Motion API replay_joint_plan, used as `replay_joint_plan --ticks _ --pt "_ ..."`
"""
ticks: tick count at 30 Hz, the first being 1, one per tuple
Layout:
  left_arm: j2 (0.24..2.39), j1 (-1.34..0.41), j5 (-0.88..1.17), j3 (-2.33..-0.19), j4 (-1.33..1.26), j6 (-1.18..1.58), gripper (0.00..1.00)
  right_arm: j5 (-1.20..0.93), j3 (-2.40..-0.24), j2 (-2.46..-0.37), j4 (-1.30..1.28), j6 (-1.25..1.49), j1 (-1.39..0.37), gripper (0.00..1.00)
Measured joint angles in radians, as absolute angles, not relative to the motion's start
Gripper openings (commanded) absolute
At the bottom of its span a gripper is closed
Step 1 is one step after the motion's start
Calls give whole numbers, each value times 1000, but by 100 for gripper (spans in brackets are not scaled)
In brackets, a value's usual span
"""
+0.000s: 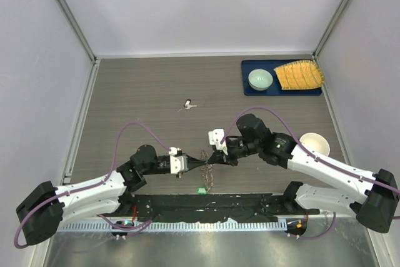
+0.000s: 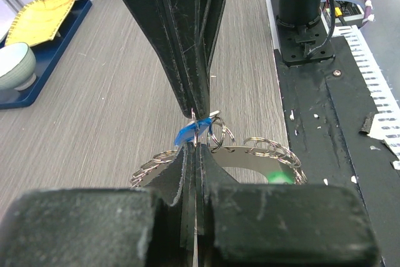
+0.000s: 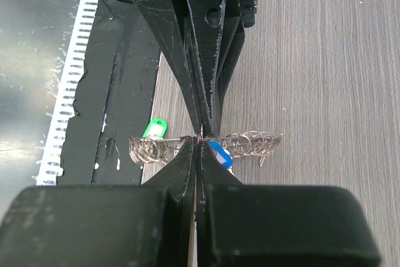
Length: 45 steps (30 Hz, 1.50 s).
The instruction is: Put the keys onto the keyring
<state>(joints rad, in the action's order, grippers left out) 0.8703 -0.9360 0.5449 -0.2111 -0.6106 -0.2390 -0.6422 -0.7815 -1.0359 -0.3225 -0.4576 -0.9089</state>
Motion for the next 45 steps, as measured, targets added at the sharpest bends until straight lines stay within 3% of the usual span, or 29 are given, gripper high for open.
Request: replay_joint_plan --ticks 45 --pt "875 -936 546 -211 -620 -238 0 -619 -757 -1023 -286 -446 -911 1"
